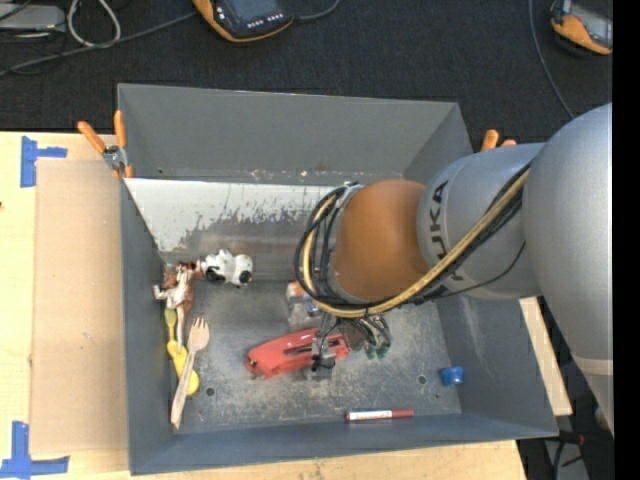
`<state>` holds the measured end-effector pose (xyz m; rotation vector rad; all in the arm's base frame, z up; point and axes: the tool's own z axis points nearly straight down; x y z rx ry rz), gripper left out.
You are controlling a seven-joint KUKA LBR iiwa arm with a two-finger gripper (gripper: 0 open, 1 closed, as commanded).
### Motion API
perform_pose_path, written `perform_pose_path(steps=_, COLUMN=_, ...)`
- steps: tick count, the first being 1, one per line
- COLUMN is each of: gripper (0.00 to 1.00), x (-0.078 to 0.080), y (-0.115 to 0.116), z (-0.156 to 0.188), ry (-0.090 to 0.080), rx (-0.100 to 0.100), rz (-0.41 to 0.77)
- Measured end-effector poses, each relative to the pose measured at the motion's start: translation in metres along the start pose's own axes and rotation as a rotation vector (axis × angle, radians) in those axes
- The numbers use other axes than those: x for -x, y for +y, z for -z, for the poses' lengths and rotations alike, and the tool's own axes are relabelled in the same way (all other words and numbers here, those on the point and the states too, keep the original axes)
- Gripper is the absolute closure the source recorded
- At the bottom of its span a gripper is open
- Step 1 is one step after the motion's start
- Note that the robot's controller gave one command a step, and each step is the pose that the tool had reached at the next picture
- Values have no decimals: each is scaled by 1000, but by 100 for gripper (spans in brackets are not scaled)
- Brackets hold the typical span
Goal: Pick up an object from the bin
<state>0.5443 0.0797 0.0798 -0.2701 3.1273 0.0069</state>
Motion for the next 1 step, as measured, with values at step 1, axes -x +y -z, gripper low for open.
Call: perform_pose_path(steps=1, gripper=100, x=0, y=0, z=0, ry=0, rx=0, rz=0)
